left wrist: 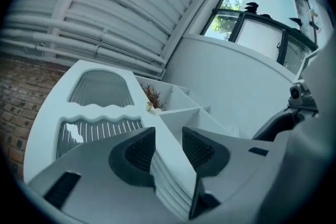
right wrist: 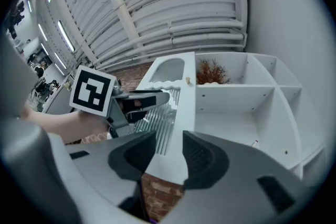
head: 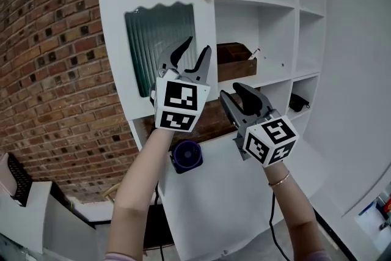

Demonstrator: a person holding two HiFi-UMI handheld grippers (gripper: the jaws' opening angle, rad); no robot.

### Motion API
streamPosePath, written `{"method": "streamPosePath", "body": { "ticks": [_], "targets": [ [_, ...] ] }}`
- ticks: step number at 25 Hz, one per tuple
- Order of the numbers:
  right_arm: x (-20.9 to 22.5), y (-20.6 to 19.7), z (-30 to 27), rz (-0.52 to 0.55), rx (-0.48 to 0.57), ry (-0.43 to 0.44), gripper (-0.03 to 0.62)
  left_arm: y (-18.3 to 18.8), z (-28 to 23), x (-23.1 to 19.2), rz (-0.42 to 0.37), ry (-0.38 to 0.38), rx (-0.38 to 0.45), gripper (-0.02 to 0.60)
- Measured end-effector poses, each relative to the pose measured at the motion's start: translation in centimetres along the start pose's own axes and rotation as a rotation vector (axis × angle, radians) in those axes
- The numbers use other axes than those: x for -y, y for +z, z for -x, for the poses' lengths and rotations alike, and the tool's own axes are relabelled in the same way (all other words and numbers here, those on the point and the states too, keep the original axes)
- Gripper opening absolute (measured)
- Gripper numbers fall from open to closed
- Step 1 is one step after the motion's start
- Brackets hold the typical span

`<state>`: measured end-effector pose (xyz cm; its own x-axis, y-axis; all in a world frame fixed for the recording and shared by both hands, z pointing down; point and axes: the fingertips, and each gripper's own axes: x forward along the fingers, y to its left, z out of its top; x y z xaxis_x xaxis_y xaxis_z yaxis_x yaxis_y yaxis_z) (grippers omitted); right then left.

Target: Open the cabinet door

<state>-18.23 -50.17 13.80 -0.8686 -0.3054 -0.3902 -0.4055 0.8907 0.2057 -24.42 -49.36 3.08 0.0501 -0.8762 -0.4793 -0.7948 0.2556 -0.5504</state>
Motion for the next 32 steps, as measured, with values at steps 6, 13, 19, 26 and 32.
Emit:
{"method": "streamPosePath", "body": {
  "ticks": [6,13,19,26,32],
  "targets": [
    [1.4,1.8,-3.0,0.023,0.05,0.034,0.15,1.9,-4.9,-1.6,-0.177,0.058,-0.054,0.155],
    [2.4,2.8,-5.2,0.017,0.091,0.06,0.15,3.6,-9.1,-3.4,-0.276,0.114,-0.095,0.156],
    [3.4,3.5,-5.7,0.016,0.118,0.065,0.15,4.8,-11.6,-4.3,-0.343,0.148,-0.125,0.157],
    [4.7,2.9,-5.7,-0.003,0.121,0.063,0.15,4.2,-13.3,-4.6,-0.4,0.161,-0.187,0.156],
    [5.3,2.1,-5.7,-0.02,0.105,0.071,0.15,4.0,-13.7,-4.7,-0.394,0.178,-0.2,0.143]
  ]
}}
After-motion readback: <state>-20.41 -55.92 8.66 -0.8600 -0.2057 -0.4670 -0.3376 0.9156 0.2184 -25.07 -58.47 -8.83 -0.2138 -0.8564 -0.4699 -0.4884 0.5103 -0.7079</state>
